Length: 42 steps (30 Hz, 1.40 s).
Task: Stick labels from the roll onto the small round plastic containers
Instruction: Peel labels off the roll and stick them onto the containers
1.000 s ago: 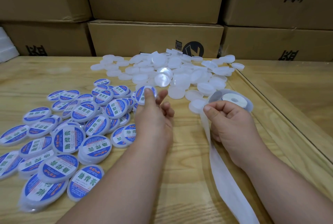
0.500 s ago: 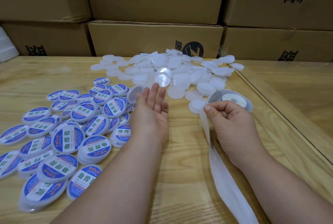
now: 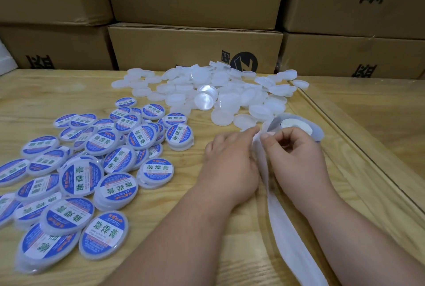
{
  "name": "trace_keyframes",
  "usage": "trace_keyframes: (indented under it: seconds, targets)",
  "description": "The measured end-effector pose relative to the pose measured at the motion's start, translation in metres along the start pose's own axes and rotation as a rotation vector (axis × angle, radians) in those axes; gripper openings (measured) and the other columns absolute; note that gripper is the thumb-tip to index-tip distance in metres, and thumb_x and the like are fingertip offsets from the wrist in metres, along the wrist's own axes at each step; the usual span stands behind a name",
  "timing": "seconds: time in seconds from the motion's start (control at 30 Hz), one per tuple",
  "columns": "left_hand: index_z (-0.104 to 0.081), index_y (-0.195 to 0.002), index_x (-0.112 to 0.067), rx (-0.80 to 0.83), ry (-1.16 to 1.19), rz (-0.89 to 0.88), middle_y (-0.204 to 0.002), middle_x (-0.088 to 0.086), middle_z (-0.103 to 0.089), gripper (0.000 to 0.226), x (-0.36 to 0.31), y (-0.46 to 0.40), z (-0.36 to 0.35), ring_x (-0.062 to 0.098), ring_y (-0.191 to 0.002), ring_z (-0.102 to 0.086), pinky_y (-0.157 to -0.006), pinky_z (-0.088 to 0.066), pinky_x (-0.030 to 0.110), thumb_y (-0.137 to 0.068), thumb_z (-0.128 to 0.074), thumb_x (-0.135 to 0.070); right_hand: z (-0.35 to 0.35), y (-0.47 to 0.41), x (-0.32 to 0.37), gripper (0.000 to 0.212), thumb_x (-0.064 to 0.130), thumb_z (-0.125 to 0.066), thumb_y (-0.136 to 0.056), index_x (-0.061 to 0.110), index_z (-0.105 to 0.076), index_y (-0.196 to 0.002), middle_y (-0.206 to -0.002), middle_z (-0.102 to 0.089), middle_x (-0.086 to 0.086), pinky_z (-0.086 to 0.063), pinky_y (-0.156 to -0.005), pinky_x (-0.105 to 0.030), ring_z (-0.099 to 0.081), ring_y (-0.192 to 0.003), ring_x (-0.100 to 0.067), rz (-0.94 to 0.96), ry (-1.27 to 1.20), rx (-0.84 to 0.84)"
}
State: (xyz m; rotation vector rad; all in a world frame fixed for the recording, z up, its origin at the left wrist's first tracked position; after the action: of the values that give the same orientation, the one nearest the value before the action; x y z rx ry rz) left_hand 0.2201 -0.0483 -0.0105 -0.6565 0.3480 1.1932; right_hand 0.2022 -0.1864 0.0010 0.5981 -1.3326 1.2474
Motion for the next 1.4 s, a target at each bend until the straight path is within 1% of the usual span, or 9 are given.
trace_keyframes:
  seconds: [0.17,0.3,0.43,0.67,0.83,0.97,1.13,1.23,1.4]
  targets:
    - [-0.045,-0.133,-0.05,-0.079,0.014,0.035,-0.113,-0.022,-0.054,0.05,0.001,0.001,0.006,0.013,-0.118,-0.035,-0.091,-0.018,0.029,-0.089,-0.055,-0.028,-0.006,0.001,-0.001,0.018,0.038,-0.076,-0.085,0.024,-0.07,-0.093,-0.079,-0.072,0.009,-0.047,-0.06,-0.009,-0.064,-0.067,0.002,-0.049,0.037,0.044]
    - [-0.052,-0.133,-0.045,-0.089,-0.038,0.058,-0.13,-0.014,-0.049,0.044,0.005,-0.001,0.005,0.017,-0.128,-0.031,-0.103,-0.02,0.034,-0.091,-0.059,-0.037,-0.007,0.002,0.0,0.002,0.024,-0.072,-0.088,0.025,-0.07,-0.088,-0.079,-0.074,0.009,-0.054,-0.067,-0.021,-0.068,-0.072,-0.004,-0.038,0.092,0.081]
    - [-0.036,-0.151,-0.04,-0.017,-0.05,0.047,-0.157,-0.015,-0.036,0.059,0.007,-0.001,-0.002,0.02,-0.15,-0.016,-0.118,-0.011,0.036,-0.095,-0.055,-0.036,-0.006,0.001,0.0,0.02,0.005,-0.061,-0.085,0.018,-0.06,-0.07,-0.05,-0.052,0.018,-0.035,-0.046,-0.01,-0.045,-0.047,-0.001,-0.028,0.078,0.103]
    - [-0.039,-0.145,-0.046,-0.086,0.029,0.079,-0.138,-0.011,-0.044,0.062,0.009,-0.001,0.004,0.015,-0.132,-0.027,-0.104,-0.019,0.027,-0.087,-0.06,-0.038,-0.008,0.003,0.007,0.041,0.009,-0.056,-0.08,0.026,-0.033,-0.051,-0.05,-0.026,0.015,-0.023,-0.045,-0.017,-0.024,-0.049,-0.007,-0.033,0.028,0.141]
    - [-0.036,-0.146,-0.042,-0.176,0.245,0.202,-0.114,-0.017,-0.028,0.082,0.015,0.0,0.015,0.005,-0.121,-0.036,-0.103,-0.033,0.022,-0.067,-0.053,-0.054,-0.006,0.003,0.004,0.022,0.022,-0.051,-0.068,0.011,-0.033,-0.063,-0.058,-0.029,0.003,-0.025,-0.055,-0.032,-0.026,-0.058,-0.015,-0.08,-0.024,0.133]
    - [-0.061,-0.115,-0.035,-0.197,0.38,0.273,-0.111,-0.022,-0.04,0.056,0.016,0.003,0.019,-0.014,-0.094,-0.049,-0.071,-0.033,0.005,-0.066,-0.051,-0.06,-0.006,0.004,0.007,0.02,0.022,-0.049,-0.067,0.016,-0.032,-0.06,-0.055,-0.028,0.008,-0.024,-0.052,-0.029,-0.025,-0.055,-0.011,-0.07,-0.011,0.134]
    - [-0.058,-0.069,-0.026,-0.157,0.35,0.181,-0.084,-0.01,-0.058,0.038,0.008,0.002,0.018,0.0,-0.082,-0.054,-0.069,-0.039,0.021,-0.075,-0.046,-0.061,-0.005,0.005,0.007,0.017,0.021,-0.049,-0.067,0.016,-0.034,-0.061,-0.057,-0.028,0.005,-0.024,-0.054,-0.032,-0.025,-0.057,-0.013,-0.079,-0.038,0.124]
    - [-0.06,-0.069,-0.019,-0.149,0.355,0.168,-0.061,-0.008,-0.057,0.047,0.007,0.003,0.017,0.009,-0.063,-0.053,-0.058,-0.039,0.03,-0.077,-0.044,-0.062,-0.005,0.005,0.006,0.016,0.021,-0.049,-0.067,0.017,-0.035,-0.061,-0.057,-0.028,0.006,-0.024,-0.054,-0.032,-0.025,-0.057,-0.013,-0.078,-0.036,0.124]
    - [-0.065,-0.081,-0.028,-0.181,0.538,0.202,-0.073,-0.015,-0.067,0.034,0.011,0.004,0.019,0.007,-0.068,-0.064,-0.061,-0.049,0.027,-0.084,-0.049,-0.058,-0.007,0.005,0.009,0.022,0.021,-0.049,-0.067,0.022,-0.03,-0.057,-0.055,-0.026,0.008,-0.024,-0.047,-0.023,-0.023,-0.054,-0.011,-0.064,-0.047,0.146]
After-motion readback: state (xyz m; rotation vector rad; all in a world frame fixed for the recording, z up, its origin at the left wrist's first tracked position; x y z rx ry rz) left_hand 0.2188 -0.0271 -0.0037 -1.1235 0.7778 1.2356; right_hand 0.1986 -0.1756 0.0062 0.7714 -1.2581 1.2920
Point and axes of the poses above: each hand's wrist, its own y-axis away from the middle knuckle, its own z-axis out of the back of the hand, x = y × z, the point moved 8 cm from there along -y, towards the middle knuckle
